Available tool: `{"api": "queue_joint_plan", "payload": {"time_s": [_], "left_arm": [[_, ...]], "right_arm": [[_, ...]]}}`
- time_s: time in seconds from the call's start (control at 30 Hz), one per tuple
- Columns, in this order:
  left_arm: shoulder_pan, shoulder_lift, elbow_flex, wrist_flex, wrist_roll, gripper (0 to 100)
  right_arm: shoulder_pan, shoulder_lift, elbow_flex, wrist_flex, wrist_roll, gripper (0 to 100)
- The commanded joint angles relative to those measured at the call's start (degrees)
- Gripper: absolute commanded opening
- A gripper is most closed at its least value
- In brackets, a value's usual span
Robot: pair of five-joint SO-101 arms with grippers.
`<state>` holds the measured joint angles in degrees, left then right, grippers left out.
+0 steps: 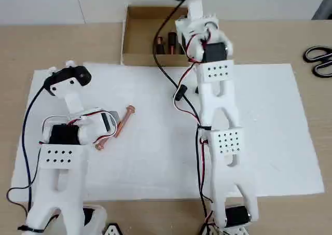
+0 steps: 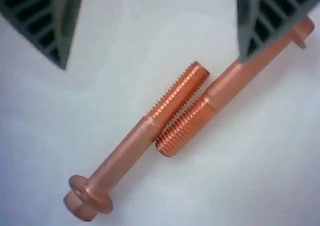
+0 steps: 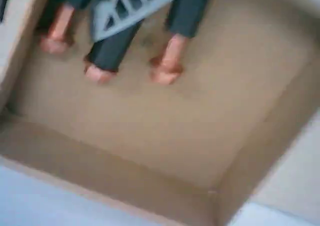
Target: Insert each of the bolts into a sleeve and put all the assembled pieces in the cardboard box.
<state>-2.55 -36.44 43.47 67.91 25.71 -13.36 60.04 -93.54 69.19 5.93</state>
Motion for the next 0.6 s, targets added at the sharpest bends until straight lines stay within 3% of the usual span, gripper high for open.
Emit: {"api": "queue_joint_plan", "payload": {"time_s": [0.0, 0.17, 0.37, 0.57], "left_arm": [[0.1, -1.3, -0.7, 0.4, -0.5, 21], [0.2, -1.3, -0.7, 0.2, -0.5, 21], [0.2, -1.3, -0.7, 0.4, -0.5, 21], [0.2, -1.3, -0.7, 0.4, -0.5, 21]], "right_arm": [[-0.3, -10.8, -2.8, 11.6, 0.4, 10.8], [0.0, -18.8, -2.5, 26.9, 0.6, 10.8], [4.4, -22.2, -1.1, 28.1, 0.4, 10.8], [8.2, -28.0, 15.6, 28.1, 0.4, 10.7]]}}
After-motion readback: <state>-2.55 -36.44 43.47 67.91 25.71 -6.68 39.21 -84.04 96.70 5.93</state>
